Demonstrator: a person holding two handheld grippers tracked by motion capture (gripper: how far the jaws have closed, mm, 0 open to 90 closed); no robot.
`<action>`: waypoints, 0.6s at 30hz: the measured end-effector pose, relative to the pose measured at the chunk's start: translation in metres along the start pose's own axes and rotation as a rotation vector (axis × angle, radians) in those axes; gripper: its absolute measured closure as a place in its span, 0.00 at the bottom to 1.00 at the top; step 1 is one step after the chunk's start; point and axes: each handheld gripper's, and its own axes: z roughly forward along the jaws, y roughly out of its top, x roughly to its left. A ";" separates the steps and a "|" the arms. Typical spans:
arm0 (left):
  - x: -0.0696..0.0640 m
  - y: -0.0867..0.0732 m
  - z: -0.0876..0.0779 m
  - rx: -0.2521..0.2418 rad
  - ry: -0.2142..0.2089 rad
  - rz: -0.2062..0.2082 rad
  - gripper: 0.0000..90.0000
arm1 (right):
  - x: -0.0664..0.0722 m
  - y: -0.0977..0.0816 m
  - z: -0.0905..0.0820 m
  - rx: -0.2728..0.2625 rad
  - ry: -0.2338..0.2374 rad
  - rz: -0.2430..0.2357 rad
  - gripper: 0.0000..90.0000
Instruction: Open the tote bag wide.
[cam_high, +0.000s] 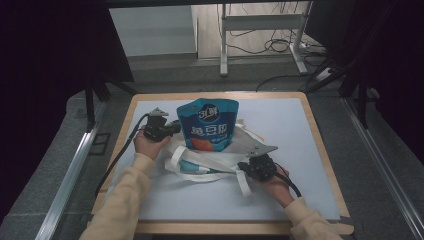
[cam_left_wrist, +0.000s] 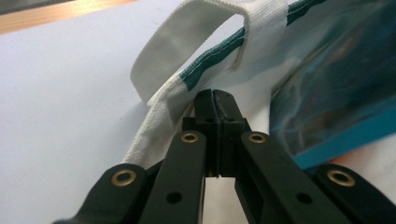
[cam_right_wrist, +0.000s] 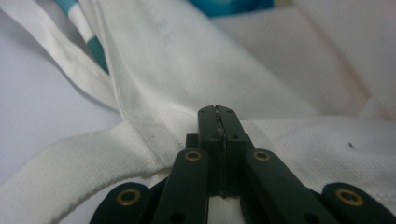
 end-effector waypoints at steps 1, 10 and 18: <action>0.000 0.000 0.001 -0.001 -0.002 0.000 1.00 | 0.001 -0.004 0.003 0.014 0.002 0.000 0.99; -0.007 0.000 -0.016 -0.041 -0.031 0.014 1.00 | 0.000 0.000 -0.003 -0.017 0.008 0.011 0.99; -0.017 -0.006 -0.044 -0.076 -0.058 0.057 1.00 | -0.004 0.024 -0.035 -0.130 -0.017 0.017 0.99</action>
